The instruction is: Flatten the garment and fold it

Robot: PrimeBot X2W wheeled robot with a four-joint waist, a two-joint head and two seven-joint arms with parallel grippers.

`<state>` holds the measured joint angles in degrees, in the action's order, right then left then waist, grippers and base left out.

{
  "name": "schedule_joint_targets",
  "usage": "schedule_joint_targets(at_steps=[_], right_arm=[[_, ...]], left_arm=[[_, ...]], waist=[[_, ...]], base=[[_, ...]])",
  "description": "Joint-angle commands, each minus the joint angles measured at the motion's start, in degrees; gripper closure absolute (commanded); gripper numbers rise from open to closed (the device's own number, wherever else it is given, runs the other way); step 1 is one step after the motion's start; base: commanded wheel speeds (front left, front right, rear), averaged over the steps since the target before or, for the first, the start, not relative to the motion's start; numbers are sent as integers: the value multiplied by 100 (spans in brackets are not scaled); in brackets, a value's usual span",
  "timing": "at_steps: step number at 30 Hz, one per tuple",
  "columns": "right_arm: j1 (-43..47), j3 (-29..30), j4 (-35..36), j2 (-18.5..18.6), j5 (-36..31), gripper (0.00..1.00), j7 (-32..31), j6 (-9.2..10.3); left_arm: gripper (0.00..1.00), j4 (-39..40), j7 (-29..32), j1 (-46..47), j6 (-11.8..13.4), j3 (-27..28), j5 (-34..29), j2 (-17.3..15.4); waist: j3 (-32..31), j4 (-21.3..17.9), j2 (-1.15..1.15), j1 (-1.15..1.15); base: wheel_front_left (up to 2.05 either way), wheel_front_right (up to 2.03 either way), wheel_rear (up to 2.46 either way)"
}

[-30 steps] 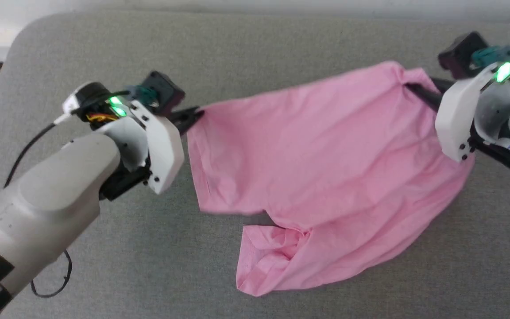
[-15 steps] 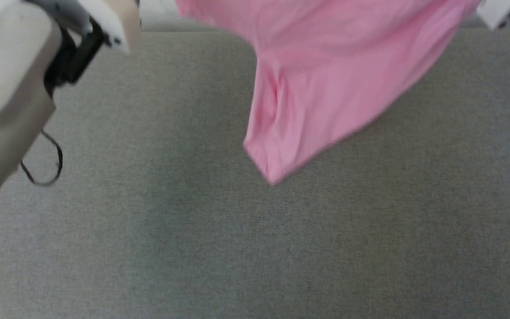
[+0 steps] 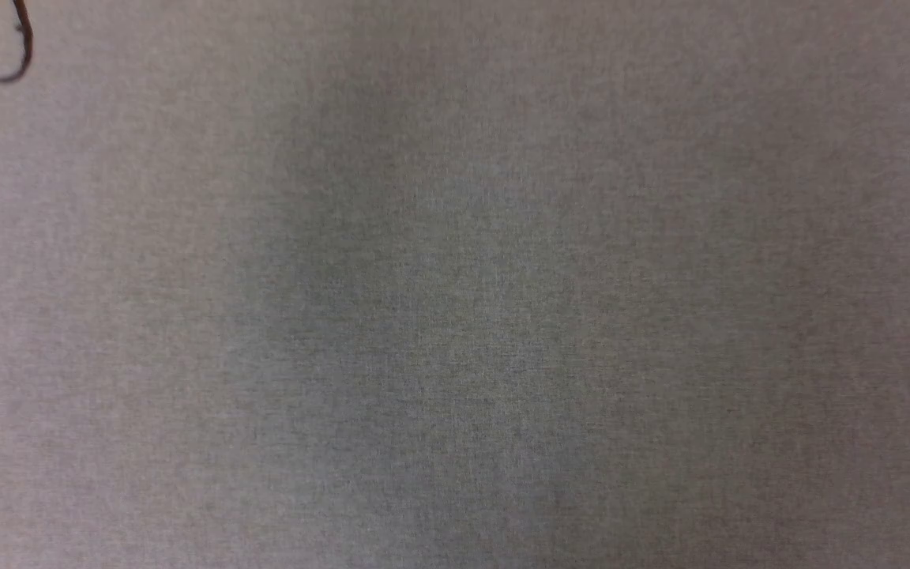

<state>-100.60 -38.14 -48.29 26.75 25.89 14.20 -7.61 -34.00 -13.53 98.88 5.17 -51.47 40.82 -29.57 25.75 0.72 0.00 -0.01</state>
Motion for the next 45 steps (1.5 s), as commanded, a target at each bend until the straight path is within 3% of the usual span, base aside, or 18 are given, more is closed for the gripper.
schedule_joint_targets(at_steps=[1, 8, 11, 21, 29, 37, 41, 45], right_arm=[[-7, 41, -88, -87, -60, 100, 25, 12], [597, 118, -231, -332, -173, 100, 72, 12], [1185, 203, 95, -321, -185, 100, 77, 12], [4347, 393, 2079, 98, -127, 100, 79, 12], [7008, 352, 3126, 431, -276, 100, 79, 12], [9017, 249, 3698, 609, -609, 100, 79, 12], [9866, 734, 3931, 483, -550, 100, 79, 12], [10415, 843, 4146, 423, -606, 100, 80, 12]], left_arm=[[100, -61, -45, 59, 24, 33, -62, 47], [100, -286, -136, -537, -38, 112, -51, 124], [100, -52, -143, -1126, 13, 301, -99, 74], [100, 1895, -146, -4883, 592, 1223, -420, -400], [100, 2719, -146, -7696, 942, 1425, -333, -650], [100, 2865, -146, -9407, 1116, 1400, -134, -892], [100, 3005, -146, -10083, 1293, 1383, -96, -1065], [100, 3191, -110, -10383, 1396, 1272, -103, -1094]], waist=[[338, -20, 0, 1], [383, -20, 0, 1], [263, -37, 0, 1], [-676, -120, 0, 1], [-1423, -221, 0, 1], [-1985, -256, 0, 1], [-2149, -200, 0, 1], [-2192, -148, 0, 1]], base=[[0, 0, 0], [0, 0, 0], [0, 0, 0], [0, 0, 0], [0, 0, 0], [0, 0, 0], [0, 0, 0], [0, 0, 0]])
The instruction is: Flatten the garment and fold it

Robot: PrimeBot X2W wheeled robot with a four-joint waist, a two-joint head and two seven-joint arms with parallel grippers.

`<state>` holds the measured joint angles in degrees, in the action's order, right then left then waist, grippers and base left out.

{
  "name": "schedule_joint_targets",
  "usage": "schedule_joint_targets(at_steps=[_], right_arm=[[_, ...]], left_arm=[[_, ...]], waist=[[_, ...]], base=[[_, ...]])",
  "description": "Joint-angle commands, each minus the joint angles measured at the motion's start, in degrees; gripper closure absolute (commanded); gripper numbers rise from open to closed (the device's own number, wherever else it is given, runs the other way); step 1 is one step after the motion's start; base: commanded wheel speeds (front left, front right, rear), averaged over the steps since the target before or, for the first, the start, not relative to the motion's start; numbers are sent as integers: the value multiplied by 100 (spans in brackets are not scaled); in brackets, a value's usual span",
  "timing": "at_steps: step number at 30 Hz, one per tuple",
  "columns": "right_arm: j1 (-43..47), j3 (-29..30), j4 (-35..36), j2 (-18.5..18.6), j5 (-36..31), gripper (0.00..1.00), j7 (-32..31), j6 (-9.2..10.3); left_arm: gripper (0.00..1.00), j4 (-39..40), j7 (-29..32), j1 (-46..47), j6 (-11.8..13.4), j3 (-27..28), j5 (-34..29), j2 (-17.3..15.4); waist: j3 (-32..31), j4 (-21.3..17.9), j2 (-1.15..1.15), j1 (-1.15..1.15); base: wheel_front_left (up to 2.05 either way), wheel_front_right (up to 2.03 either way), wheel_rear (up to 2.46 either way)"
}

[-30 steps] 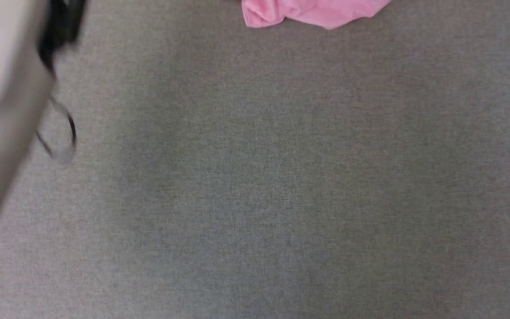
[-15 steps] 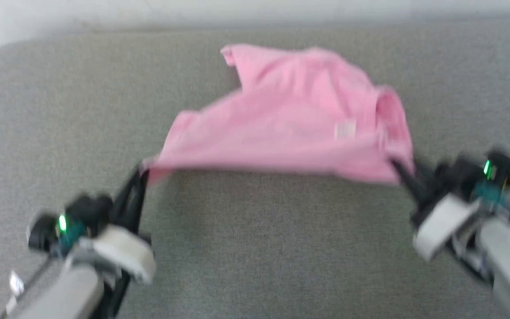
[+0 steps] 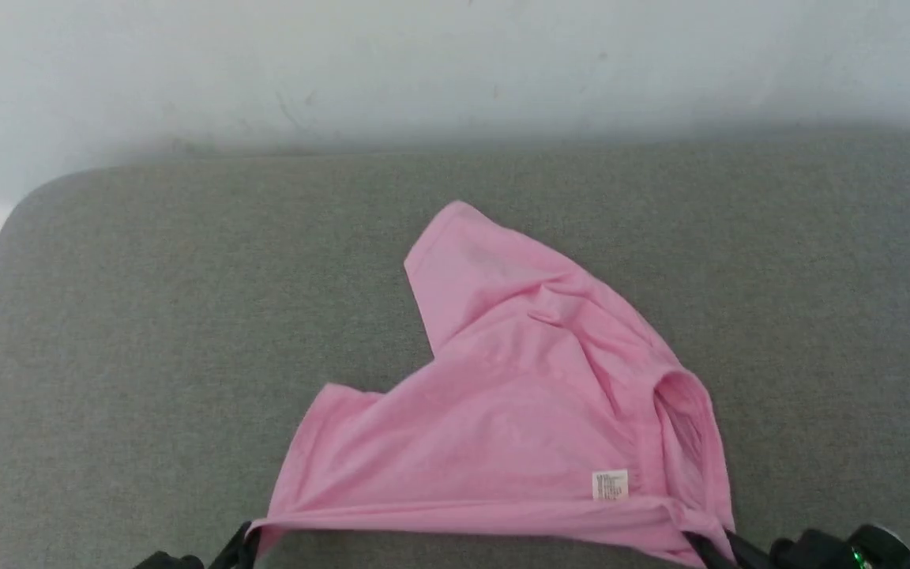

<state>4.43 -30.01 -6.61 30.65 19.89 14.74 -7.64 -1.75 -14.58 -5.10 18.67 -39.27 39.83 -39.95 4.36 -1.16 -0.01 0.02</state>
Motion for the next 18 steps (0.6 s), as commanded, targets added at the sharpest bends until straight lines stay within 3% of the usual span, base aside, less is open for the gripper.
schedule_joint_targets(at_steps=[1, 6, 10, 18], right_arm=[[37, 87, 37, 1, -19, 100, 26, 15], [226, 408, 264, -196, -115, 100, 26, 15], [36, 665, 386, -400, -201, 100, 14, 15], [-530, 1248, 379, -807, -357, 100, 7, 15]], left_arm=[[100, 21, 14, -22, 61, 29, -1, -49], [100, 128, 37, 275, 94, 35, -175, -51], [100, 121, 116, 1026, -46, 22, -511, -71], [100, -438, 393, 3271, -820, -66, -1069, 253]], waist=[[-54, 50, 1, -2], [10, 54, 1, -2], [185, -27, 1, -2], [809, -418, 1, -2]], base=[[0, 0, 0], [0, 0, 0], [0, 0, 0], [0, 0, 0]])
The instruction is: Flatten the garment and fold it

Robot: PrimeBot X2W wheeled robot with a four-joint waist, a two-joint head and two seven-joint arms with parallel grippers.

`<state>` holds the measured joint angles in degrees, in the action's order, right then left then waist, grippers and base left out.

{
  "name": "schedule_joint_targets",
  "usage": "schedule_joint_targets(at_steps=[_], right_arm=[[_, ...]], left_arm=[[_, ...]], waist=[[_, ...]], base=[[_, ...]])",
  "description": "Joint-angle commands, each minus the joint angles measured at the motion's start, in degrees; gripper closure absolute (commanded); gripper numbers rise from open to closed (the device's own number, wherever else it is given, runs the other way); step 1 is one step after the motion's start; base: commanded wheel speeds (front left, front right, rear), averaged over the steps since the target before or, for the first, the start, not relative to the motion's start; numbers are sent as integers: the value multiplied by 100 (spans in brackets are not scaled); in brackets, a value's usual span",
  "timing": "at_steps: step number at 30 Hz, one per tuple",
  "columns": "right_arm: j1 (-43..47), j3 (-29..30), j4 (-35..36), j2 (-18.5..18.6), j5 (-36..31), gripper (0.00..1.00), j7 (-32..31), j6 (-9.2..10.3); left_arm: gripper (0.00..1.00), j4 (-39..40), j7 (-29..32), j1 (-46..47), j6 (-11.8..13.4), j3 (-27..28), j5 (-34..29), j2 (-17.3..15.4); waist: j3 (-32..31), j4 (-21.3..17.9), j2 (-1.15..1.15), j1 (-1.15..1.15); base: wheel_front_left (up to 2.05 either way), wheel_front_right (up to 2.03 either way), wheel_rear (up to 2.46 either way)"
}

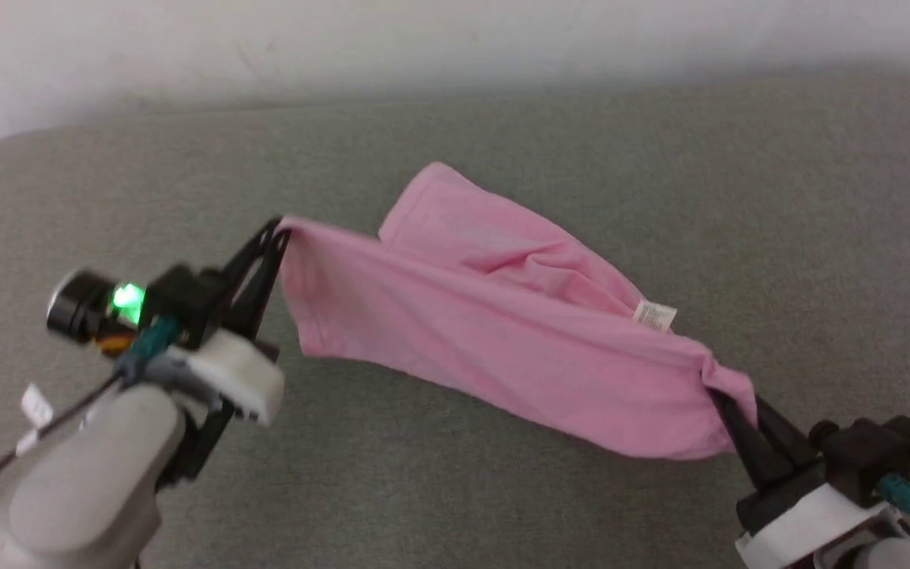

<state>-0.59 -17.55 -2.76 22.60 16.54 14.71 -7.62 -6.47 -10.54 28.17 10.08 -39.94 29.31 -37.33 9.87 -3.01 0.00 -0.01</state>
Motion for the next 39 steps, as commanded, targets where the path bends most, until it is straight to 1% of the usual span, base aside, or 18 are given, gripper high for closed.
schedule_joint_targets(at_steps=[1, 7, 11, 14, 17, 20, 24, 28, 29, 30, 31, 32, 33, 39], right_arm=[[-94, 52, -6, -50, -59, 100, 10, 13], [-496, 264, -140, -290, -239, 100, -53, 13], [-733, 318, -304, -445, -341, 100, -76, 13], [-874, 240, -446, -557, -391, 100, -102, 13], [-1005, 165, -580, -647, -430, 100, -96, 13], [-1154, 99, -675, -731, -491, 100, -75, 13], [-1259, 21, -750, -806, -533, 100, -53, 13], [-1298, -38, -691, -837, -537, 100, -44, 13], [-1293, -45, -655, -837, -530, 82, -49, 13], [-1283, -38, -607, -835, -530, 54, -53, 13], [-1271, -18, -542, -831, -538, 0, -54, 13], [-1254, 34, -471, -835, -555, 0, -52, 13], [-1228, 82, -394, -837, -573, 0, -55, 13], [-912, 488, 148, -834, -737, 0, -155, 13]], left_arm=[[100, -114, 30, 213, -78, -32, -71, 54], [100, -1304, 342, 1738, -843, -311, -332, 504], [100, -2224, 390, 2490, -1197, -445, -450, 800], [100, -2821, 336, 2931, -1366, -574, -597, 963], [100, -3403, 332, 3252, -1497, -702, -662, 1142], [100, -3949, 297, 3469, -1599, -820, -689, 1247], [100, -4581, 344, 3594, -1713, -1075, -670, 1352], [100, -4989, 412, 3622, -1750, -1355, -547, 1435], [100, -5024, 394, 3609, -1752, -1431, -484, 1464], [100, -5058, 403, 3592, -1753, -1512, -411, 1481], [100, -5070, 380, 3600, -1754, -1590, -351, 1481], [62, -5083, 325, 3625, -1754, -1647, -300, 1473], [0, -5095, 267, 3658, -1755, -1703, -262, 1461], [0, -4990, 106, 3998, -1756, -2006, 26, 1412]], waist=[[341, -298, 0, 1], [945, -668, 0, 1], [1297, -898, 0, 1], [1517, -1044, 0, 1], [1686, -1135, 0, 1], [1797, -1242, 0, 1], [1831, -1308, 0, 1], [1764, -1307, 0, 1], [1725, -1292, 0, 1], [1679, -1270, 0, 1], [1635, -1245, 0, 1], [1579, -1214, 0, 1], [1520, -1183, 0, 1], [1096, -962, 0, 1]], base=[[0, 0, 0], [0, 0, 0], [0, 0, 0], [0, 0, 0], [0, 0, 0], [0, 0, 0], [0, 0, 0], [0, 0, 0], [0, 0, 0], [0, 0, 0], [0, 0, 0], [0, 0, 0], [0, 0, 0], [0, 0, 0]])
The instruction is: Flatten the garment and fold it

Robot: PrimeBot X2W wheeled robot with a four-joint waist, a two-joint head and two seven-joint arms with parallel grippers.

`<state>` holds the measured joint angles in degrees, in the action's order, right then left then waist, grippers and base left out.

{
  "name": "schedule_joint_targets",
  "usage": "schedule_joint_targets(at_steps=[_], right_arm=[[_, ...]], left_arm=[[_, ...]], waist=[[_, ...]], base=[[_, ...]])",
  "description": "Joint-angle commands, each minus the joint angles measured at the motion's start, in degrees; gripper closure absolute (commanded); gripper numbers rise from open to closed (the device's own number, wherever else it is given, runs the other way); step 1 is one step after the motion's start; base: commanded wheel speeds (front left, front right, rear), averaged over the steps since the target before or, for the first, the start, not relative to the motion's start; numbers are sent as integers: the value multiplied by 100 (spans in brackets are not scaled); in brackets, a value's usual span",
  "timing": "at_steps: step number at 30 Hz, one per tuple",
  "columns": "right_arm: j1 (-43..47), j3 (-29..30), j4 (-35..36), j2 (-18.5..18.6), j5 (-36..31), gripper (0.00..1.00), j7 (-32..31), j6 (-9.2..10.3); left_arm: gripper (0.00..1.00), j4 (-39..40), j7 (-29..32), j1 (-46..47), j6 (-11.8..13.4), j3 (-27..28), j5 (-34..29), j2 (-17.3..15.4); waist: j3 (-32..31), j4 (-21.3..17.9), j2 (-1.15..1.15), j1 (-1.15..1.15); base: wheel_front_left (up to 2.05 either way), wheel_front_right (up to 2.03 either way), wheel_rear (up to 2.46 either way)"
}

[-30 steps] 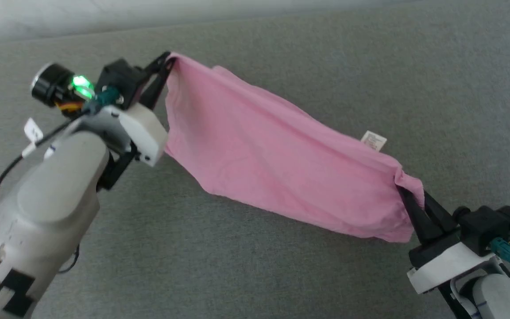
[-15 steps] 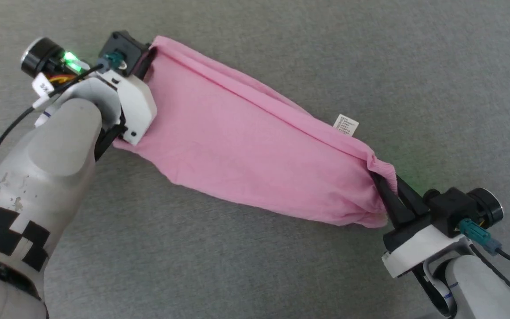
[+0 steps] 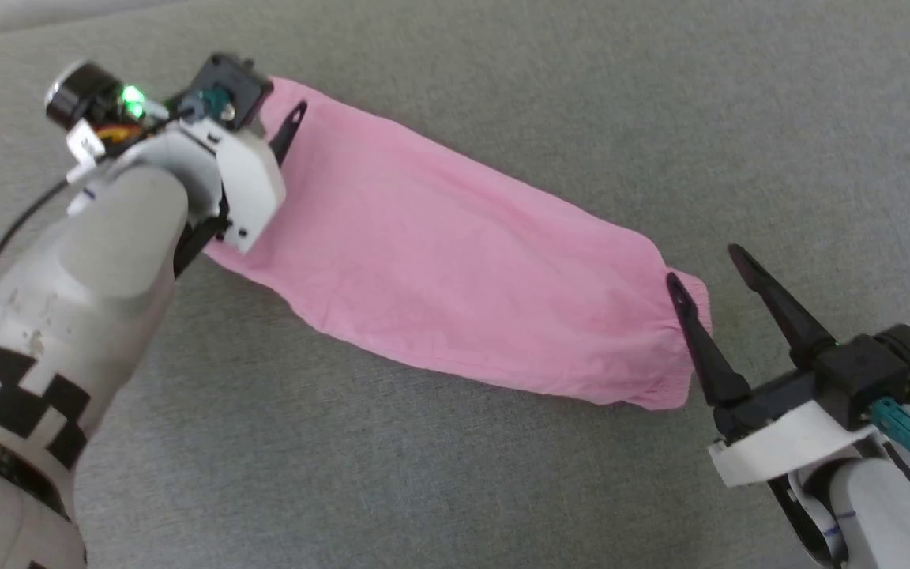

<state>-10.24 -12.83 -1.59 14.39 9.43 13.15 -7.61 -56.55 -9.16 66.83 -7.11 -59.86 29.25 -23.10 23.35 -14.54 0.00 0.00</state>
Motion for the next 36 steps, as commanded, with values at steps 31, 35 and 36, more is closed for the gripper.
schedule_joint_targets(at_steps=[31, 35, 36], right_arm=[[-104, -321, 309, 119, -22, 0, -523, 12], [-306, -539, 493, 512, 258, 0, -1024, 12], [-400, -605, 587, 689, 386, 0, -1248, 12]], left_arm=[[63, 2570, 5204, -203, -37, -1348, 2083, -1180], [100, 2608, 5018, -195, -37, -1348, 2091, -1199], [100, 2603, 4916, -170, -37, -1349, 2071, -1206]], waist=[[-134, -244, 0, 0], [-202, -222, 0, 0], [-227, -216, 0, 0]], base=[[0, 0, 0], [0, 0, 0], [0, 0, 0]])
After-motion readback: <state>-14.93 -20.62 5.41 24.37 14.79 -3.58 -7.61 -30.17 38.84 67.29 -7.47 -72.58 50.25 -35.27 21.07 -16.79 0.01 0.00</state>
